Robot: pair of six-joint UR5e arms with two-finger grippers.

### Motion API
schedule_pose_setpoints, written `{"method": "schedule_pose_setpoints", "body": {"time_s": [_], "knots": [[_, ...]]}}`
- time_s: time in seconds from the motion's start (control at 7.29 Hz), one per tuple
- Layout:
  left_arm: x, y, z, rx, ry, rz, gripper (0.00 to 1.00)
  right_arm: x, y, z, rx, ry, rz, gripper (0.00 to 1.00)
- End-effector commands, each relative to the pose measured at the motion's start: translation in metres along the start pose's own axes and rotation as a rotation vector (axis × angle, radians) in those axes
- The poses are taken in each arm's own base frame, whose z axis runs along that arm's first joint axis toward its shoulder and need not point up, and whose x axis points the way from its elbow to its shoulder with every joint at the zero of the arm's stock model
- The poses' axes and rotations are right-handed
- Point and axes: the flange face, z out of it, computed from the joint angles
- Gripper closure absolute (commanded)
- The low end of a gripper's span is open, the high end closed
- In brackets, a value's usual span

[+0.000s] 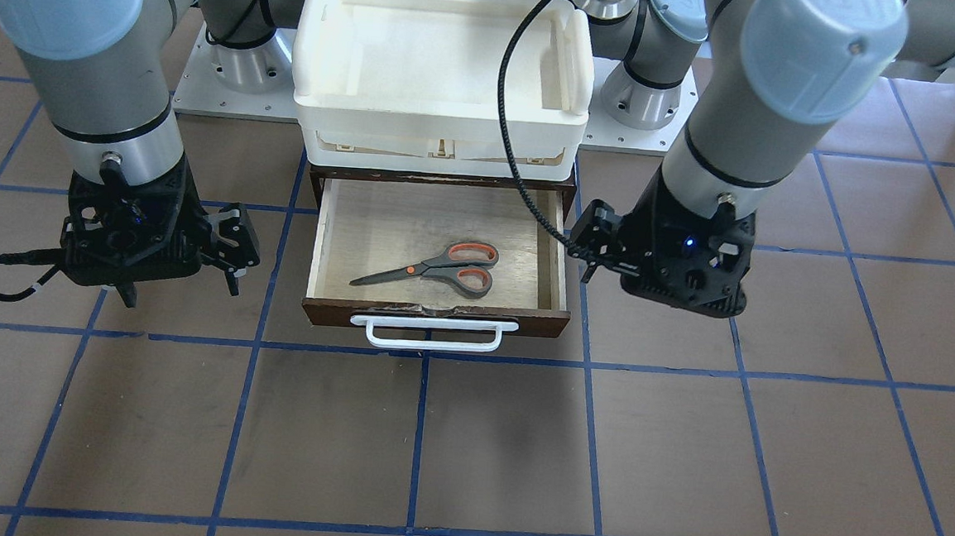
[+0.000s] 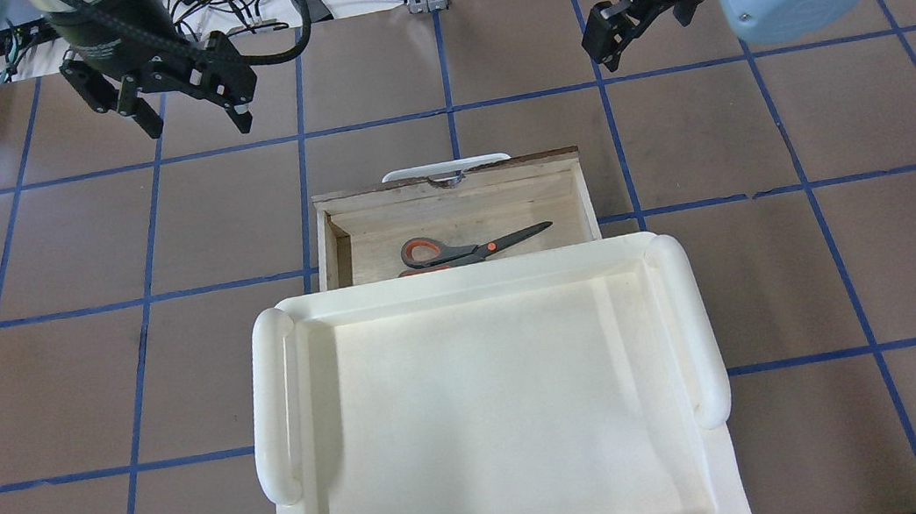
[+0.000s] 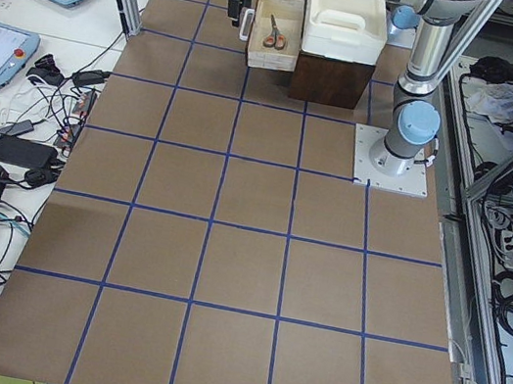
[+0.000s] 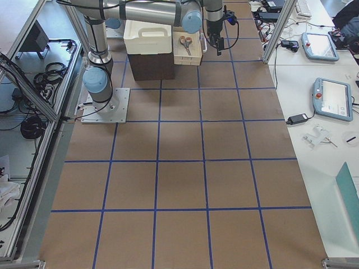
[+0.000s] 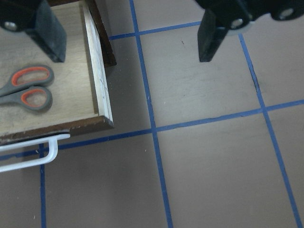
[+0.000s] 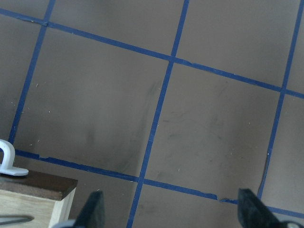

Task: Put scissors in drawer and close it
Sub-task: 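Withdraw the right gripper upward while the left arm moves above the drawer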

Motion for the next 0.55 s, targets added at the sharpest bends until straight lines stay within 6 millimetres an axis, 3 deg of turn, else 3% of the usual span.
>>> {"method": "schedule_pose_setpoints", "body": {"time_s": [0.0,0.27,0.41], "knots": [[0.049,-0.042,0.042,0.023,-0.010,0.073,0.00,0.006,0.005,-0.015,0.024,-0.004,0.041,0.00],[0.058,-0.062,0.067,0.037,0.006,0.066,0.00,0.004,0.009,-0.018,0.003,-0.009,0.135,0.00],[0.063,-0.065,0.073,0.029,0.031,0.049,0.00,0.001,0.021,-0.029,-0.033,-0.018,0.190,0.00]]}}
